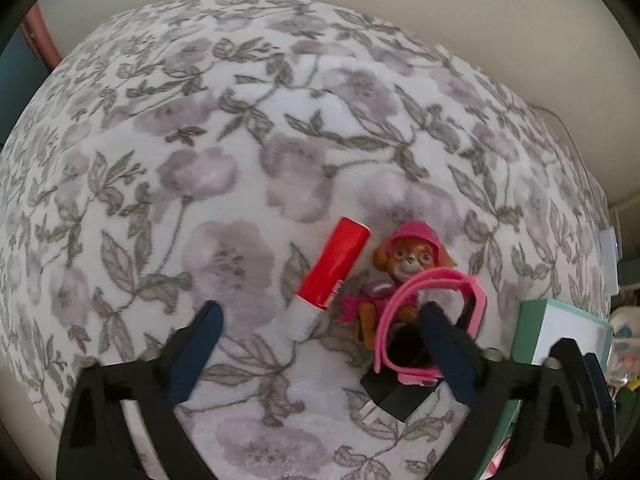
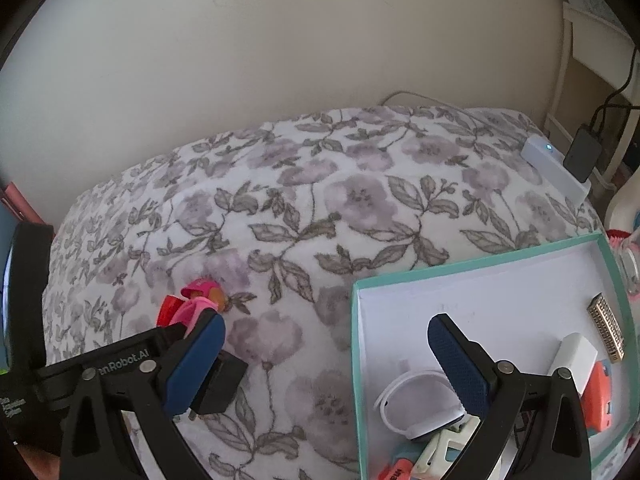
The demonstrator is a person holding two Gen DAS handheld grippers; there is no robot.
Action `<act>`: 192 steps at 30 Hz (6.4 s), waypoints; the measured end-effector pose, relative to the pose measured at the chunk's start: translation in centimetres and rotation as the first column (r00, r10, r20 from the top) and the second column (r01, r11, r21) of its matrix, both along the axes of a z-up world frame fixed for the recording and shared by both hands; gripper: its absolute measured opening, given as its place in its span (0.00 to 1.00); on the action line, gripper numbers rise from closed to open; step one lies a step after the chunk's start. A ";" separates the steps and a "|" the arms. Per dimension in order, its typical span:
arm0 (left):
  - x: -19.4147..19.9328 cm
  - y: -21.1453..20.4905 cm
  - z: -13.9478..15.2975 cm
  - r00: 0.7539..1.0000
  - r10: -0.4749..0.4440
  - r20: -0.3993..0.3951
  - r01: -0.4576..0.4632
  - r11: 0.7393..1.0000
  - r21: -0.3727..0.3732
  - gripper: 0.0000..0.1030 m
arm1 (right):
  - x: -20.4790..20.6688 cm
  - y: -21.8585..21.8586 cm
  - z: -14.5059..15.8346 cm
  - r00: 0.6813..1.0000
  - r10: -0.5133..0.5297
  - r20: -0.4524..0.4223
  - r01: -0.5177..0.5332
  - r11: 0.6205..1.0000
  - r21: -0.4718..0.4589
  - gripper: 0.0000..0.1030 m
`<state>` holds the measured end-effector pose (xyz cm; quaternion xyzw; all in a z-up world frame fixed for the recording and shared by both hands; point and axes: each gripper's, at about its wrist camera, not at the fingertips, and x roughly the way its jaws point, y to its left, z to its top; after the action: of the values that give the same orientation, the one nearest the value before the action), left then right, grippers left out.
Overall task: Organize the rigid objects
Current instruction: 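Grasp the pink watch with the left gripper, then grasp the black charger with the right gripper while the left holds the watch, then lift the pink watch and black charger and carry them over the tray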
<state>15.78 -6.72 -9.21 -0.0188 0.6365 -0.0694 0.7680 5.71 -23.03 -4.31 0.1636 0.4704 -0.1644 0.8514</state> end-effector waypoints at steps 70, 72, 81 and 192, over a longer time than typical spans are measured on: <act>0.5 6.0 -1.2 0.993 0.119 -0.013 -0.117 0.989 0.085 0.03 | 1.9 7.4 -5.4 0.938 0.341 -0.062 -0.336 0.939 0.075 0.38; 0.5 6.3 -1.1 0.991 0.132 -0.023 -0.130 0.990 0.059 0.02 | 1.8 7.1 -5.4 0.943 0.329 -0.052 -0.323 0.942 0.096 0.36; 0.6 7.3 0.5 0.988 0.154 -0.008 -0.154 0.988 -0.005 0.02 | 1.4 5.9 -4.8 0.955 0.295 -0.028 -0.290 0.949 0.124 0.31; -9.0 -15.6 6.4 0.914 -0.351 0.201 0.384 0.911 -0.153 0.48 | -10.6 -14.0 0.4 0.967 -0.251 -0.052 0.248 0.967 -0.067 0.31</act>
<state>6.73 -22.31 -2.84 0.0346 0.5516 -0.2747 0.7868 -4.86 -37.00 -3.90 0.1908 0.4662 -0.2890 0.8141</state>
